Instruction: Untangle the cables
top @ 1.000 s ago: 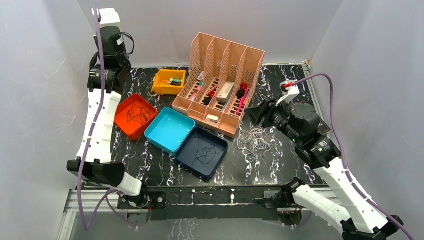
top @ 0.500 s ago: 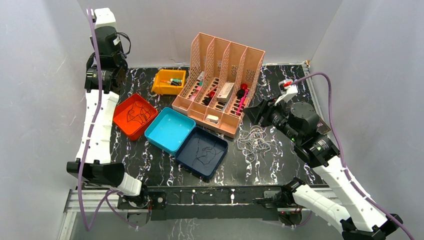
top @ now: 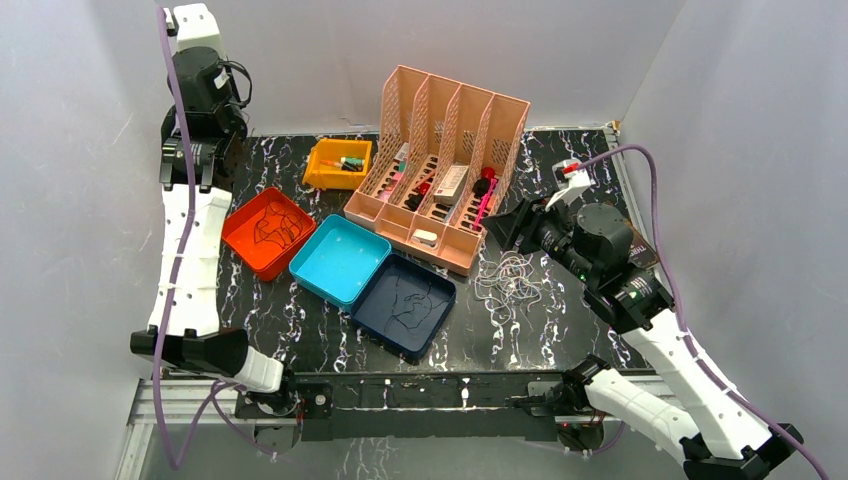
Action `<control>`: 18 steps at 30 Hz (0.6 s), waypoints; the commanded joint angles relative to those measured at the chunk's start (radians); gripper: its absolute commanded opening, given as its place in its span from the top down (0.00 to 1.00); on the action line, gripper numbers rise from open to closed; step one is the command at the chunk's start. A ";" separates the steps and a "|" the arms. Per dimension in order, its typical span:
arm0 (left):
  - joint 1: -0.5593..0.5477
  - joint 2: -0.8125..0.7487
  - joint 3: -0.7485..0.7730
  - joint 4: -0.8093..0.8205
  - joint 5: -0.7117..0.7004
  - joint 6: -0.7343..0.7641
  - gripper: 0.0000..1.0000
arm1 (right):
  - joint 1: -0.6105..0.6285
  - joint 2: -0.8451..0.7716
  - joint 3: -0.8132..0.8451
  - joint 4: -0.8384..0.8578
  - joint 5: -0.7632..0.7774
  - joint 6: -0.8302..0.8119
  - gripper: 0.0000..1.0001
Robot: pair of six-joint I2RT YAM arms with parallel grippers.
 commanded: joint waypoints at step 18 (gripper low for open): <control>0.010 -0.160 -0.439 0.070 -0.209 -0.044 1.00 | 0.002 0.012 0.015 0.046 -0.032 0.013 0.38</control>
